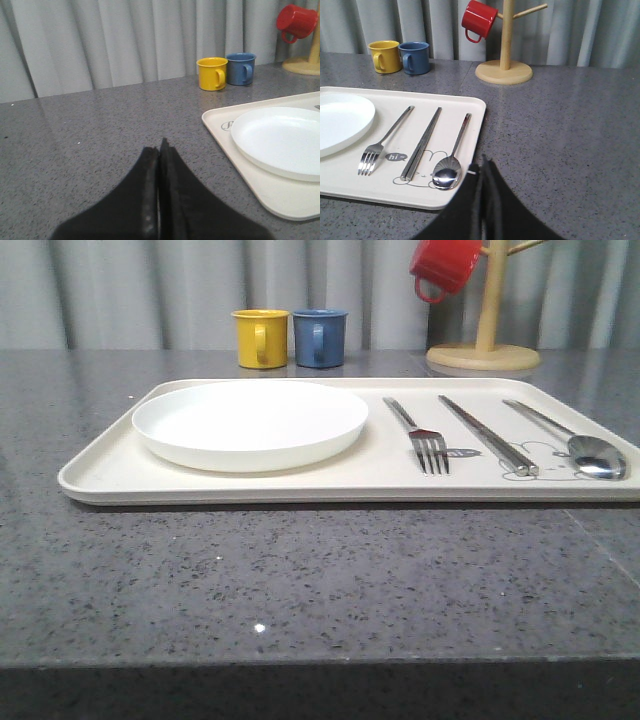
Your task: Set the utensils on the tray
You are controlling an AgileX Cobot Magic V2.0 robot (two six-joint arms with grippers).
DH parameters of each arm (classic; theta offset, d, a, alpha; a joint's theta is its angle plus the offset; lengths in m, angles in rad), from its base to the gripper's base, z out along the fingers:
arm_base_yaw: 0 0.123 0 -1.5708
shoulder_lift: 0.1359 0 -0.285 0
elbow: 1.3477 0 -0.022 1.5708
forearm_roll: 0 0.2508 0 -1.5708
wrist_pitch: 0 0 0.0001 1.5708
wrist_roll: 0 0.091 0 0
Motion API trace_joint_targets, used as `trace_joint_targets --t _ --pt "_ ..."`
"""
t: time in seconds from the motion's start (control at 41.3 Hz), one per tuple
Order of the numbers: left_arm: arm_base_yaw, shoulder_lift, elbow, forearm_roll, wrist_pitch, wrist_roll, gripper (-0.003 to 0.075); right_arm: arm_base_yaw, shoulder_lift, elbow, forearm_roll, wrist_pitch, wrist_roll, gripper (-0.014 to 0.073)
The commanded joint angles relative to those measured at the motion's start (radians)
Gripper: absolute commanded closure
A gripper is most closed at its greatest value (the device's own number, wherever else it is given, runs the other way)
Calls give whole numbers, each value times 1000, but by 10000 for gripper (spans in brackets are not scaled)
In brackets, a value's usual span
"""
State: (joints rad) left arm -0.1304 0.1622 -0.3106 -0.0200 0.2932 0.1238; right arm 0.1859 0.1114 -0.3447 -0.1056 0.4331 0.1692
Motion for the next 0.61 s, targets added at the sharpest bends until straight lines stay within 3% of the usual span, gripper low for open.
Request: trace_joint_targets --t 0.0,0.121,0.436,0.581 --pt "40 -65 37 -9 -86 -8 739 0 12 -24 -16 -79 -11 706" --pt "88 -193 142 -9 -86 -8 739 0 12 -24 -16 -79 -11 706" --pt "100 -180 315 -11 -213 -8 739 0 11 -24 -16 -79 -11 706" --pt "100 -180 318 -16 -242 -8 739 0 11 -24 -16 -79 -11 706"
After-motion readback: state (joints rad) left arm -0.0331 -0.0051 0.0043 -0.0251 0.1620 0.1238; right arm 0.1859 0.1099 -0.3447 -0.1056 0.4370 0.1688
